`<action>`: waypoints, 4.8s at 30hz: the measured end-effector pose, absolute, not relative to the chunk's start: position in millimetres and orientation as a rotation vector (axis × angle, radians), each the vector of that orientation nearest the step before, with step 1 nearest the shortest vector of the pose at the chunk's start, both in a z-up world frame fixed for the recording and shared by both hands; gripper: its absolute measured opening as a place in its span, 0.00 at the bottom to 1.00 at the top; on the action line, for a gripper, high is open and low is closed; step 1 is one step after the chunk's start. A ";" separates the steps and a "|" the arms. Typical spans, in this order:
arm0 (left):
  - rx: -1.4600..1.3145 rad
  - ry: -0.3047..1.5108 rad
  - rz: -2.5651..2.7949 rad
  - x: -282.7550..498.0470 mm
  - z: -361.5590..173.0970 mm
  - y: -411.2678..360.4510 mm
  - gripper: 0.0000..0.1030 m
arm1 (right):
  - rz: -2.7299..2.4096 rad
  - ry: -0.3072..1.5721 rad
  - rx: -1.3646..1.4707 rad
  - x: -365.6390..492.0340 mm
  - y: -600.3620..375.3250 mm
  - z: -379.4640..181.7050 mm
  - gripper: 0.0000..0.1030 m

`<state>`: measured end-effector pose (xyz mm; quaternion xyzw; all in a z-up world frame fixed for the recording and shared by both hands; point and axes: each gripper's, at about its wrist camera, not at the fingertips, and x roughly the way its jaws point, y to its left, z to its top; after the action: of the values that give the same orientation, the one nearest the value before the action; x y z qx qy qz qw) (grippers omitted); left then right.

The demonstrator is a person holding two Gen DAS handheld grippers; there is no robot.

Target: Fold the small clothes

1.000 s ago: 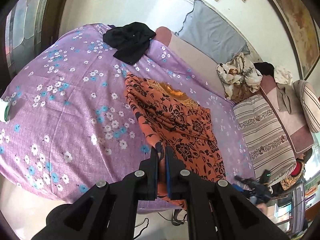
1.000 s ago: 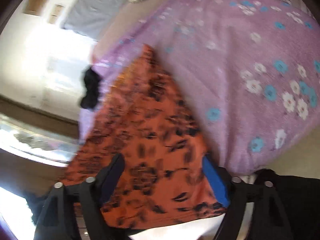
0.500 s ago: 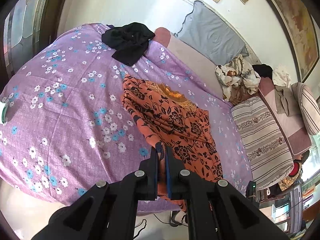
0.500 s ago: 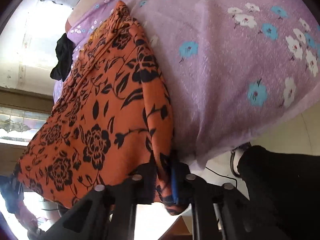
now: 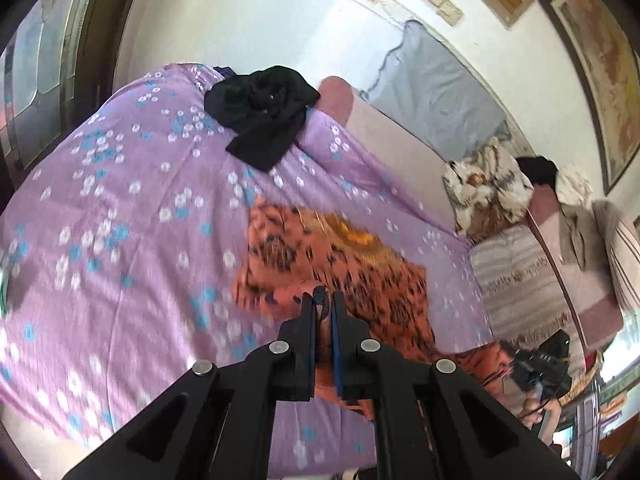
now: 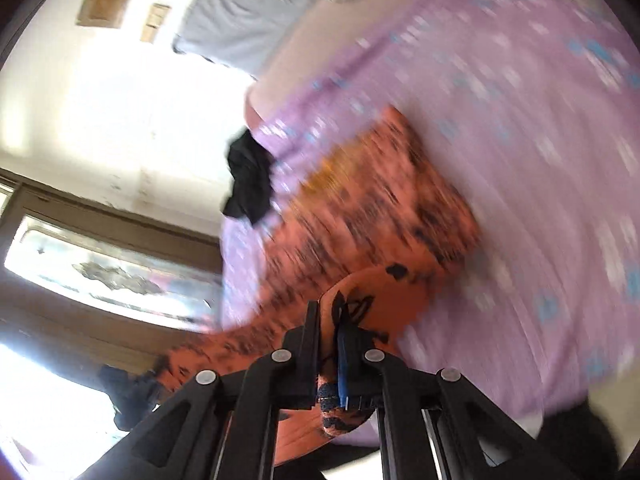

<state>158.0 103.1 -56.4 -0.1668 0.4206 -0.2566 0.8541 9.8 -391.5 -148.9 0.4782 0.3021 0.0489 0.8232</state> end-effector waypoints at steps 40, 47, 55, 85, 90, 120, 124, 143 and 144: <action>-0.221 1.038 -0.089 279.0 -242.0 2.2 0.66 | -0.032 0.943 0.381 379.7 -264.5 -240.2 0.55; -0.249 1.038 -0.085 282.2 -234.9 5.2 0.66 | -0.121 0.793 0.554 368.9 -307.7 -208.7 0.53; -0.093 1.042 -0.082 269.1 -239.9 -16.4 0.70 | -0.194 0.747 0.545 224.7 -354.6 -204.6 0.55; 0.088 1.004 0.005 272.9 -246.6 -34.3 0.83 | -0.348 0.732 0.730 295.2 -447.3 -244.5 0.56; 0.083 0.982 -0.001 270.5 -240.3 -34.9 0.83 | -0.321 0.735 0.678 277.4 -434.5 -231.2 0.55; 0.144 0.792 -0.163 228.6 -211.7 -82.3 0.83 | -0.058 0.749 0.816 191.1 -355.2 -249.5 0.56; 0.140 0.897 -0.155 239.1 -230.9 -83.8 0.83 | -0.033 0.779 0.820 199.5 -350.6 -254.5 0.56; -0.284 1.106 -0.144 192.4 -246.6 -3.7 0.84 | 0.039 0.724 1.142 109.4 -363.0 -261.0 0.69; -0.324 1.137 -0.147 186.9 -252.5 2.0 0.84 | 0.033 0.727 1.163 103.7 -360.7 -265.2 0.72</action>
<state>186.9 1.9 -252.5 -0.1524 0.5355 -0.0692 0.8278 103.7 -360.7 -265.2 0.5371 0.3357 0.0153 0.7737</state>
